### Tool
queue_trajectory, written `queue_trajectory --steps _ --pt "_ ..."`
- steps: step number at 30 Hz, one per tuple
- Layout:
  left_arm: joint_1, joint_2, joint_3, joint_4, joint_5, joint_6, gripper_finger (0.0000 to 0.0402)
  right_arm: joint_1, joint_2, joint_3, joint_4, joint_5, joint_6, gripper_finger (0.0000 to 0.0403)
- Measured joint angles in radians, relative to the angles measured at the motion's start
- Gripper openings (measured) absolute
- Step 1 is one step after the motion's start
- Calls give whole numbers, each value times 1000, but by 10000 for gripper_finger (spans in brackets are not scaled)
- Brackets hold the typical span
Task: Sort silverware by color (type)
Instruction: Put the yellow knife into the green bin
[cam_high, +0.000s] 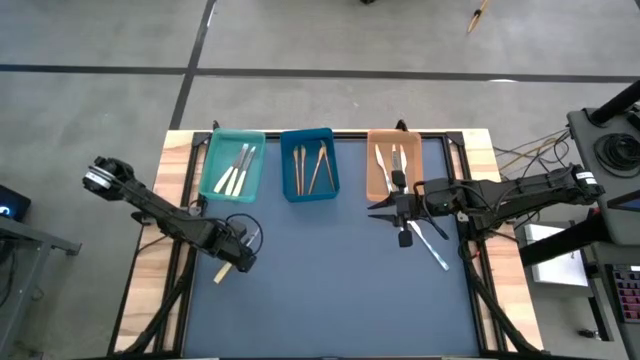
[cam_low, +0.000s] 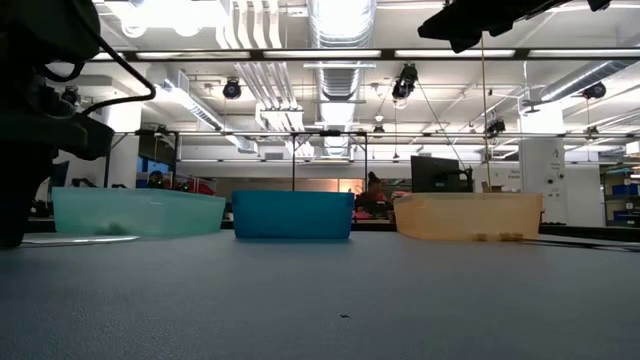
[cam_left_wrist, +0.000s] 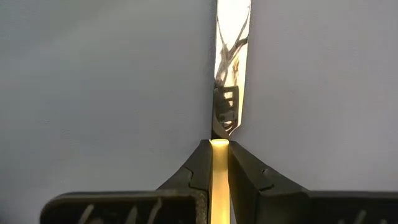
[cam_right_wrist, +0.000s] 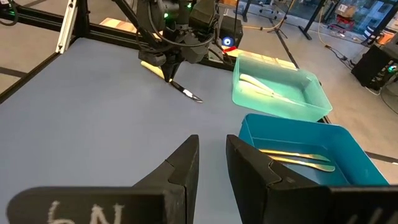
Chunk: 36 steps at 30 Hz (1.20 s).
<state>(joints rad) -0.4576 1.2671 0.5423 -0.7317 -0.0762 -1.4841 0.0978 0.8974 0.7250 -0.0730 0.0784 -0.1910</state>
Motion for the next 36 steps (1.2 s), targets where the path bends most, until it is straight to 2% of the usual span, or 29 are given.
queue_trajectory --steps 19,30,36 --pt "0 -2 42 -12 -15 0 11 0 0 0 -4 0 0 72" --pt "0 -3 87 -83 -23 6 11 0 0 0 -4 0 0 72" --pt "0 -3 116 -106 -63 17 11 0 0 0 -5 0 0 72"
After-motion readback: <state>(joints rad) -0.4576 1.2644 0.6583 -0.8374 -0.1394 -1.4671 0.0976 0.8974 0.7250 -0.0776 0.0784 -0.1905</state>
